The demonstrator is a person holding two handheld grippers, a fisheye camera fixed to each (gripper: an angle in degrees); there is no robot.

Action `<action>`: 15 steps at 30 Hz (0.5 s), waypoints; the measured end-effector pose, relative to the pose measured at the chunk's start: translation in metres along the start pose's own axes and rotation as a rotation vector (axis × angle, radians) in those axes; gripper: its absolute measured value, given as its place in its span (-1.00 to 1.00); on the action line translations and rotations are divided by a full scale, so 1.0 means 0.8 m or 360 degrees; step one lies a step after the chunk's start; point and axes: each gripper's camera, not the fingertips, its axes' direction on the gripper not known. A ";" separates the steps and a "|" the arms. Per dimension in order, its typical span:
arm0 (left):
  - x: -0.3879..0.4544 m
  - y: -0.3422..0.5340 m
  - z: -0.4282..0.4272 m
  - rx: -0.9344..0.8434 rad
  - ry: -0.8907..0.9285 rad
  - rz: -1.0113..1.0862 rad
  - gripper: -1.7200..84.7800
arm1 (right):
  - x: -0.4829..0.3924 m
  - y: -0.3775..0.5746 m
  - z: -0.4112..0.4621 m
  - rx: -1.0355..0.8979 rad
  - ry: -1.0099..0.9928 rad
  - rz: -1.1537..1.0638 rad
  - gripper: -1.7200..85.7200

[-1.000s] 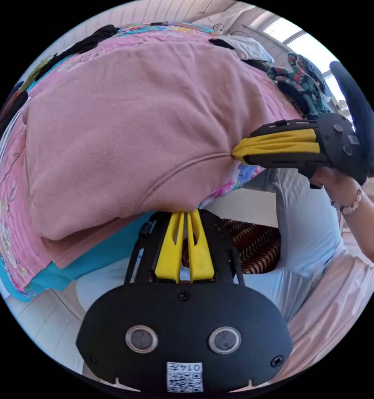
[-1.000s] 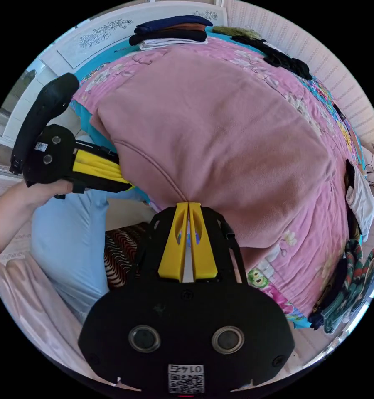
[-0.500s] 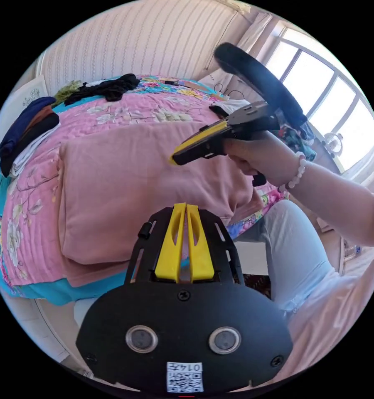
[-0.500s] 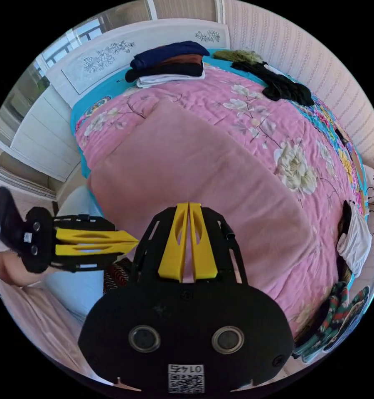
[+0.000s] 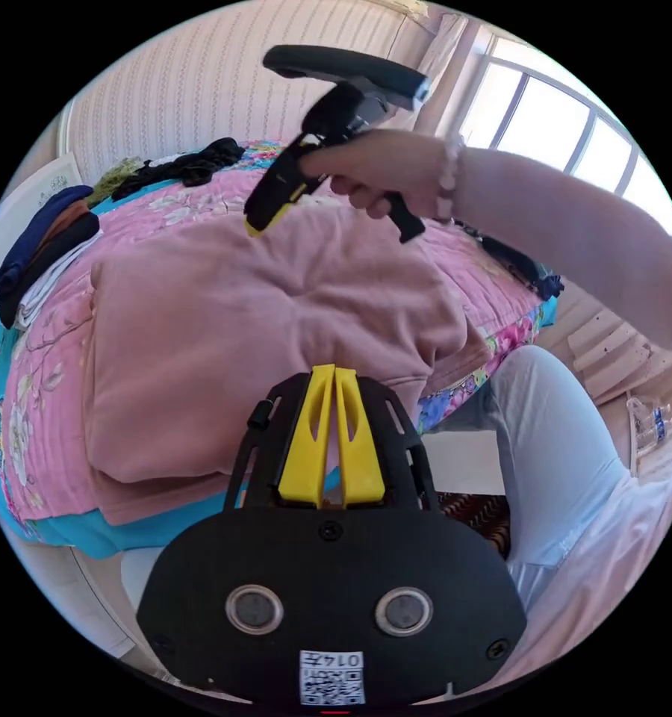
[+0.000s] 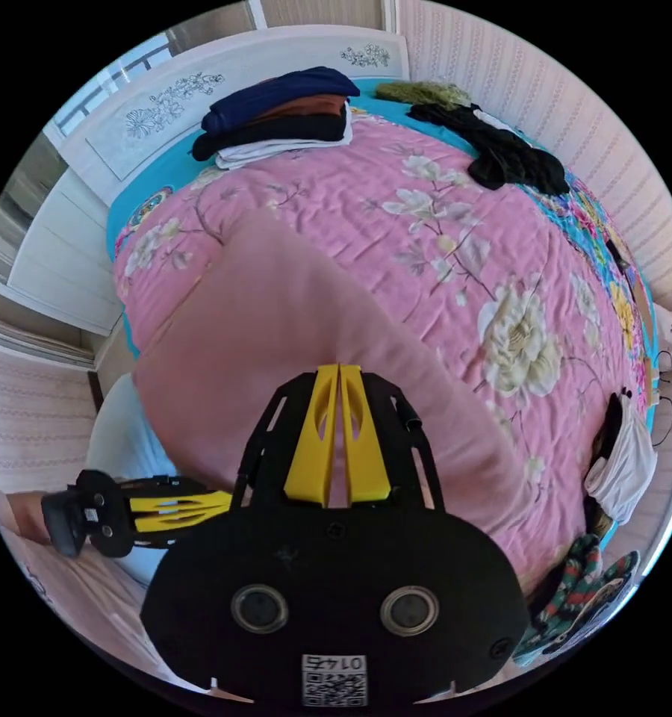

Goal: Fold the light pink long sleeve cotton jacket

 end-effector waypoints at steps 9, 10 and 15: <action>0.034 0.003 -0.002 0.0025 -0.0116 0.0272 -0.98 | -0.005 -0.032 0.015 -0.0279 0.0122 -0.0348 -0.97; 0.038 0.005 -0.001 0.0025 -0.0127 0.0300 -0.98 | -0.002 -0.032 0.003 -0.0222 0.0146 -0.0344 -0.97; 0.041 0.026 0.043 -0.0045 -0.0070 0.0271 -0.98 | 0.022 -0.038 0.030 -0.0272 0.0151 -0.0206 -0.97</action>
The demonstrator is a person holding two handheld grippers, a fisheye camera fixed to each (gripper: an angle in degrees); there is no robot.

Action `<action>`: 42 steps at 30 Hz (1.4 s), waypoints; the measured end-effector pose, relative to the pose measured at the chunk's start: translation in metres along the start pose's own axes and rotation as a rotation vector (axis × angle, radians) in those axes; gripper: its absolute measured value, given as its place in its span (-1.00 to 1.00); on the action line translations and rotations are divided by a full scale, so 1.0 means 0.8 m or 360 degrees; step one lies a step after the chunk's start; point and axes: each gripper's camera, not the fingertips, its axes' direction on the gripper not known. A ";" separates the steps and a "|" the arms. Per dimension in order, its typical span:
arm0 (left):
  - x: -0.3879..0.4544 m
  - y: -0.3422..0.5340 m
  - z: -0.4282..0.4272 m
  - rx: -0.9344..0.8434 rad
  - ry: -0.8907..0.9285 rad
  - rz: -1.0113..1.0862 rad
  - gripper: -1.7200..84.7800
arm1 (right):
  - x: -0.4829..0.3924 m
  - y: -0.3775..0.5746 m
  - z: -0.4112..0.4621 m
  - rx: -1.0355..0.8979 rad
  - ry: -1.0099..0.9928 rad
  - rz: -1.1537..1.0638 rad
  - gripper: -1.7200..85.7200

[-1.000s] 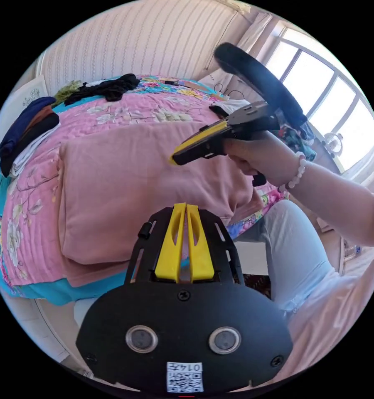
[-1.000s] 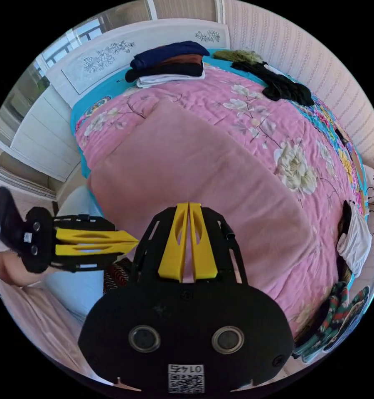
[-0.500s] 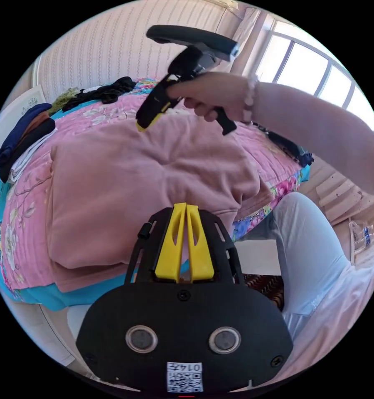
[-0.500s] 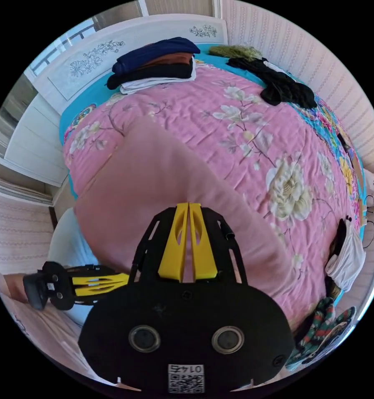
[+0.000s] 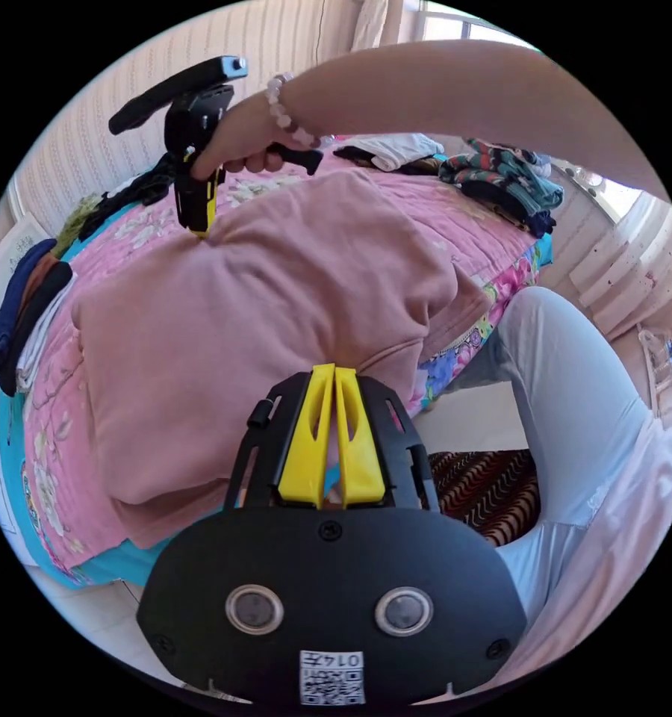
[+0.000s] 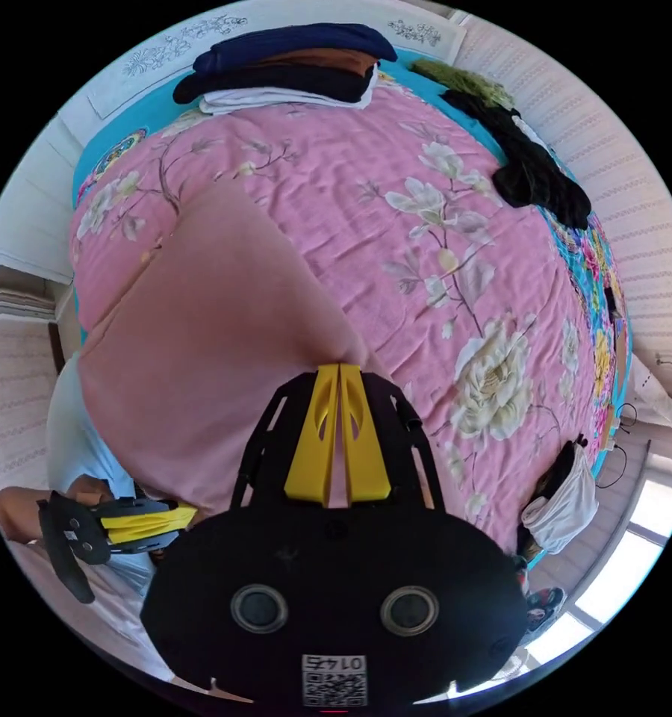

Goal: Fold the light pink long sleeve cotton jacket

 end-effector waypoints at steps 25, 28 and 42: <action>0.084 -0.022 0.016 0.0378 0.0171 0.0231 -0.61 | 0.142 0.497 -0.026 0.0615 -0.0775 0.1175 -0.67; 0.086 -0.030 0.035 0.0276 0.0159 0.0244 -0.58 | 0.158 0.507 -0.003 0.0545 -0.0942 0.1241 -0.70; 0.075 -0.071 0.025 0.0335 0.0151 0.0222 -0.66 | 0.201 0.506 -0.100 0.0595 -0.0975 0.0803 -0.91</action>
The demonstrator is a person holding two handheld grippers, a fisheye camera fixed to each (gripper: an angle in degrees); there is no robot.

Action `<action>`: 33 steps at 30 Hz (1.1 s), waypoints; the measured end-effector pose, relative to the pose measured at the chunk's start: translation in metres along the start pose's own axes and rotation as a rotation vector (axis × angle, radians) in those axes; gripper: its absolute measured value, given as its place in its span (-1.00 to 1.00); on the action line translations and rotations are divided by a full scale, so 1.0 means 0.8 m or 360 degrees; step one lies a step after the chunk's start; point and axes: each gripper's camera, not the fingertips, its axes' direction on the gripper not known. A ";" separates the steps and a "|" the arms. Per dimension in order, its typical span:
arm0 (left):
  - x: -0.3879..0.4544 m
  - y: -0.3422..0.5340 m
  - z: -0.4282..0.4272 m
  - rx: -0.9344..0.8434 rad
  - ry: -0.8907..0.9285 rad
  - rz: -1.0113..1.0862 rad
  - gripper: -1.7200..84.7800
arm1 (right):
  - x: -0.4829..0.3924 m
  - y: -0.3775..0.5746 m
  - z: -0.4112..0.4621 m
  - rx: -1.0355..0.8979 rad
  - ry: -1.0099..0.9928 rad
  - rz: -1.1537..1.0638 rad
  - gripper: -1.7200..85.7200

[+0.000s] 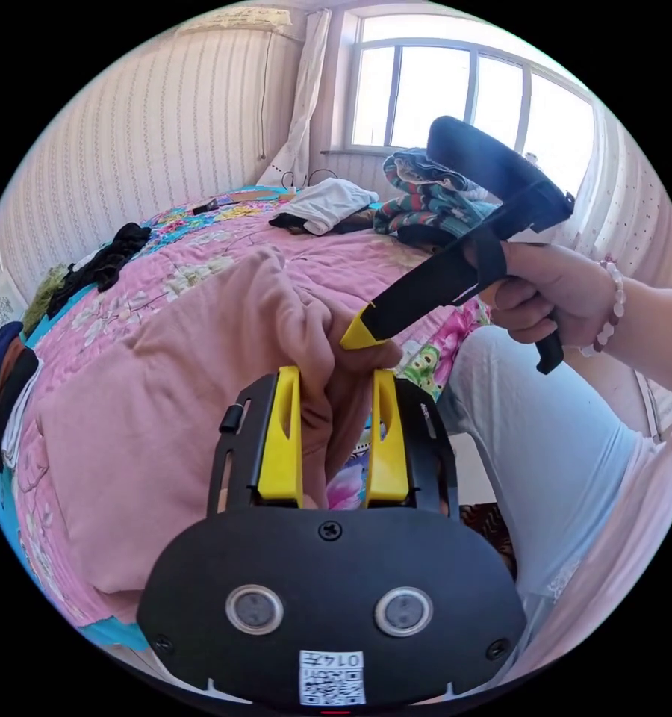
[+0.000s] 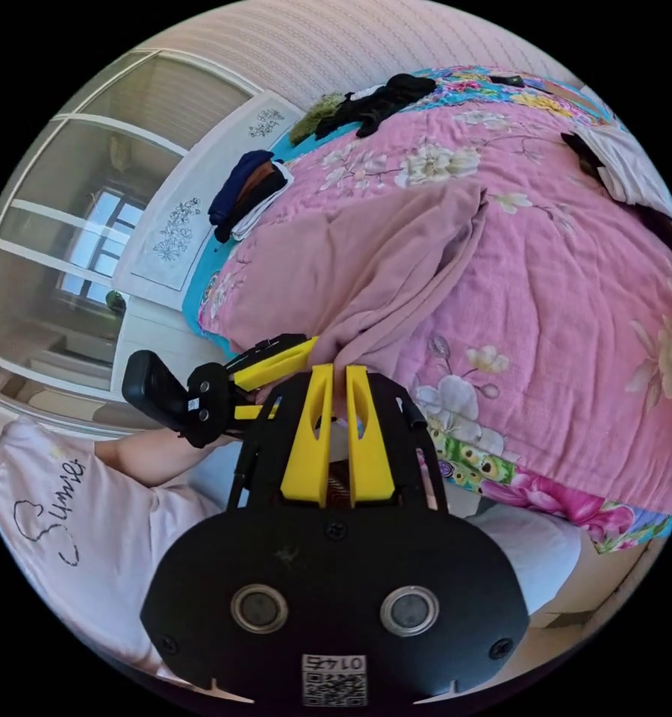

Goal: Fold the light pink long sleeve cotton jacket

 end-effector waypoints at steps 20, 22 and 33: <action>-0.059 -0.012 -0.004 -0.0083 0.0118 -0.0190 -0.89 | 0.108 -0.032 -0.097 0.0642 -0.0116 0.0442 -0.72; -0.067 -0.015 -0.011 -0.0090 0.0150 -0.0220 -0.89 | 0.130 -0.053 -0.080 0.0670 -0.0110 0.0532 -0.59; -0.094 -0.013 -0.061 0.0040 0.0261 -0.0344 -0.89 | 0.127 -0.117 -0.017 0.0424 -0.0554 0.0504 -0.76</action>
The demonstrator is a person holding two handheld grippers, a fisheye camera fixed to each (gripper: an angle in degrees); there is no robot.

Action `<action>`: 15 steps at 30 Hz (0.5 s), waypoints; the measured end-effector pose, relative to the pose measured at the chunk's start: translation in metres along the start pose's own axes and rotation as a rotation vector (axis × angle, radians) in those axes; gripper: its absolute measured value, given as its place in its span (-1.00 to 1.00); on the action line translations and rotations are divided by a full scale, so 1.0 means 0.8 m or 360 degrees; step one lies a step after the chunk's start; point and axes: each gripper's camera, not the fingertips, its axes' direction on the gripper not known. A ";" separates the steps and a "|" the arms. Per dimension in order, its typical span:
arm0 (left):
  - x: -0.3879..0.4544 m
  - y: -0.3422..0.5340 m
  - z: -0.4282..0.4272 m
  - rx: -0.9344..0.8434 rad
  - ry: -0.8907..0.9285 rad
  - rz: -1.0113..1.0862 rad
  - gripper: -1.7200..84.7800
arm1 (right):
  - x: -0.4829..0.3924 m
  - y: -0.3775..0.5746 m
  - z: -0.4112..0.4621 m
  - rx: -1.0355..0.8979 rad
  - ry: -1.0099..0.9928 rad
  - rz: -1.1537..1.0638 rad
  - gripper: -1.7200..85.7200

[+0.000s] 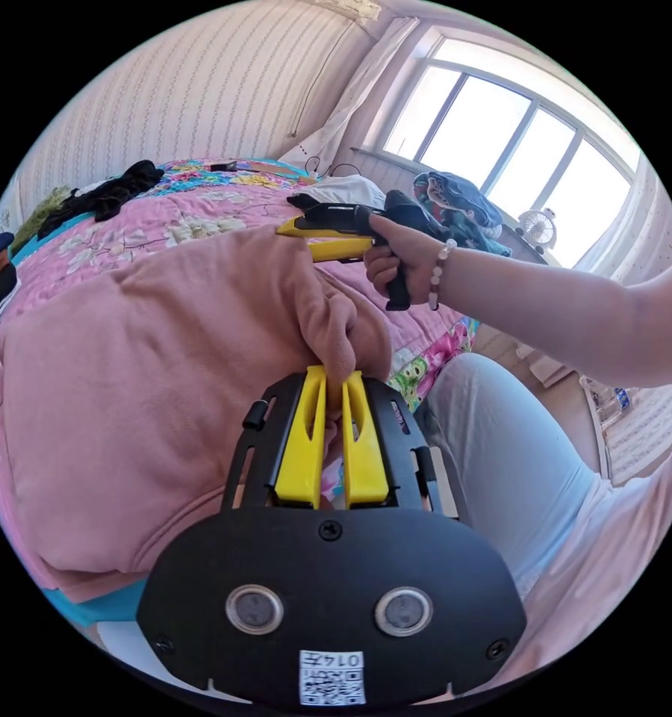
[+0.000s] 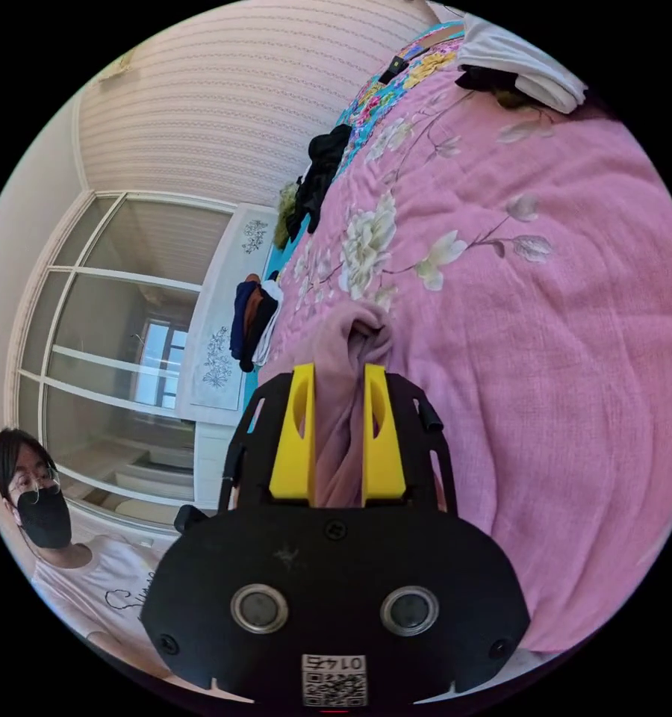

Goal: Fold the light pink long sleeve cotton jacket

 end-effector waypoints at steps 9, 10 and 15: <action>-0.025 0.017 -0.121 0.0391 0.0068 -0.0259 -0.90 | -0.171 -0.019 0.087 -0.0153 -0.0045 -0.0537 -0.86; -0.033 0.025 -0.142 0.0441 0.0042 -0.0327 -0.90 | -0.204 -0.021 0.115 -0.0198 -0.0048 -0.0629 -0.86; -0.066 0.072 -0.222 0.0580 -0.0202 -0.0609 -0.91 | -0.322 -0.021 0.272 -0.0402 0.0027 -0.0881 -0.86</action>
